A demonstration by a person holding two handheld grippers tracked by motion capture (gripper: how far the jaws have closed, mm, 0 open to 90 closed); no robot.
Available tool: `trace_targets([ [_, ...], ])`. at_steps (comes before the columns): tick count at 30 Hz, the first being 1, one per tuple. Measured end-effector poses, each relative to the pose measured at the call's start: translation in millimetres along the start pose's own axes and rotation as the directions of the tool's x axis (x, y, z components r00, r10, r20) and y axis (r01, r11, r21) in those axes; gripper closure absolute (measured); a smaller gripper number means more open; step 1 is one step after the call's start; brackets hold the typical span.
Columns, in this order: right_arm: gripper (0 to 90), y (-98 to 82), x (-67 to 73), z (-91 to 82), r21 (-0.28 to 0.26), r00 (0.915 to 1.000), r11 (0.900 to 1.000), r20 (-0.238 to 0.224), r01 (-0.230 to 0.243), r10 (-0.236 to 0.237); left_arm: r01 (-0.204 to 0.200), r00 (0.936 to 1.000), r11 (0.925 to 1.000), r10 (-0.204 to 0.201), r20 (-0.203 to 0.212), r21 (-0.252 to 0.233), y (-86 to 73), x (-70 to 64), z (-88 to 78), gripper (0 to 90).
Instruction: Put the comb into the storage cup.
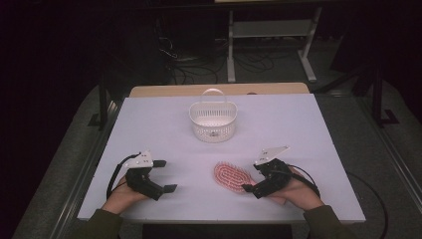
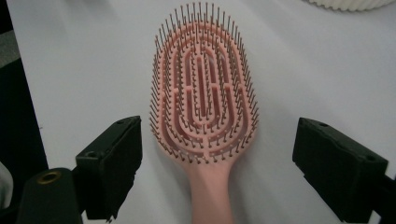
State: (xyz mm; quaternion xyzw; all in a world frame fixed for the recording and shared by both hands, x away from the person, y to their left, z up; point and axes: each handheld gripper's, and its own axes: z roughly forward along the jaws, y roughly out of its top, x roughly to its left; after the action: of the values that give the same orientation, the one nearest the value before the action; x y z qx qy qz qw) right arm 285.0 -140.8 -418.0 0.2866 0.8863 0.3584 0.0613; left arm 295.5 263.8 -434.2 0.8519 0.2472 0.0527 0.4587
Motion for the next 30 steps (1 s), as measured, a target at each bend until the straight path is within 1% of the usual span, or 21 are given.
trace_targets([
  [7, 17.9, -2.8, -0.8, 2.9, 0.034, 1.0000, 0.999, 0.005, 0.003, -0.003, 0.001, 1.0000, 1.0000, -0.001, 0.000, -0.002, -0.1, 0.3, -0.3, 0.1],
  [9, 18.6, -4.0, -1.1, 3.1, 0.040, 1.0000, 0.999, 0.005, -0.005, 0.005, 0.001, 1.0000, 1.0000, -0.001, 0.000, -0.002, -0.1, 0.2, -0.4, 0.1],
  [17, 21.3, -7.4, -1.7, 3.0, 0.061, 0.9999, 0.998, 0.009, -0.009, 0.009, 0.000, 1.0000, 1.0000, 0.000, 0.001, -0.002, -0.1, 0.3, -0.5, 0.1],
  [26, 26.4, -10.0, 0.2, 6.7, 0.110, 0.9999, 0.994, 0.008, 0.011, -0.011, 0.000, 1.0000, 1.0000, 0.000, 0.001, -0.002, 0.0, -0.2, -0.6, 0.1],
  [30, 29.5, -10.6, 0.7, 7.3, 0.122, 0.9999, 0.992, 0.006, 0.015, -0.016, 0.001, 1.0000, 1.0000, -0.001, 0.001, -0.002, 0.1, -0.4, -0.6, 0.1],
])
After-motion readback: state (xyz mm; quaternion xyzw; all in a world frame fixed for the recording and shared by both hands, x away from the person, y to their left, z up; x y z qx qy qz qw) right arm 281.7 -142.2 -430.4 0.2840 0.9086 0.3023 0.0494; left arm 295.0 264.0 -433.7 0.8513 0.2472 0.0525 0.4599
